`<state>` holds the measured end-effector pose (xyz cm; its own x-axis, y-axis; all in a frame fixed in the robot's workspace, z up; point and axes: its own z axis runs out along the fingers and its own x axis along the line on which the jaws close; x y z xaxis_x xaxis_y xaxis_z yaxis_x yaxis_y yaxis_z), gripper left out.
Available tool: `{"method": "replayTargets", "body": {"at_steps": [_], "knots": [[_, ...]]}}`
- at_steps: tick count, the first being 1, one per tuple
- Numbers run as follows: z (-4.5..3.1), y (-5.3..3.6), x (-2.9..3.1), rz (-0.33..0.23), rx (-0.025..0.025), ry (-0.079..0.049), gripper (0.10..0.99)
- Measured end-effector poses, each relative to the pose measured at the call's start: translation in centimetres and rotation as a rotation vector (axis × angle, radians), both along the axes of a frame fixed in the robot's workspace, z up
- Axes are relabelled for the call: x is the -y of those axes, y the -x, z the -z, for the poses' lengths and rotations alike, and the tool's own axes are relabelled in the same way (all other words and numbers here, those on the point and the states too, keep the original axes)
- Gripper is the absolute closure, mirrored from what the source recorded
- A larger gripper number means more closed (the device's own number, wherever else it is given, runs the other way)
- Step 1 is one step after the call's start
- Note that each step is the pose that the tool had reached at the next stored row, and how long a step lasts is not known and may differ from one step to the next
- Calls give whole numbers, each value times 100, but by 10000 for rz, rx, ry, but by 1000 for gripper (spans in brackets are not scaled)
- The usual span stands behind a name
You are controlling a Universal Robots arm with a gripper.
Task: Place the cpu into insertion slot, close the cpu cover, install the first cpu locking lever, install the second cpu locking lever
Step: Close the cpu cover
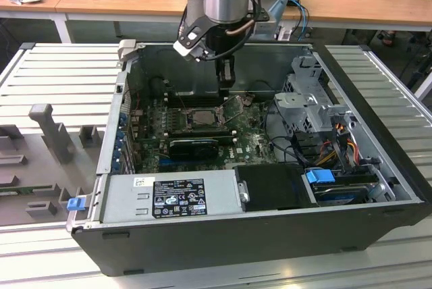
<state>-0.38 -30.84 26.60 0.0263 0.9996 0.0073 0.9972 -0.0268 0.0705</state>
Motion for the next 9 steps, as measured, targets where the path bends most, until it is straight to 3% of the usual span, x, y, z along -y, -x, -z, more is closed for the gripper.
{"method": "replayTargets", "body": {"at_steps": [9], "knots": [[-76, -77, -8, -17, -24, 4, 980]]}}
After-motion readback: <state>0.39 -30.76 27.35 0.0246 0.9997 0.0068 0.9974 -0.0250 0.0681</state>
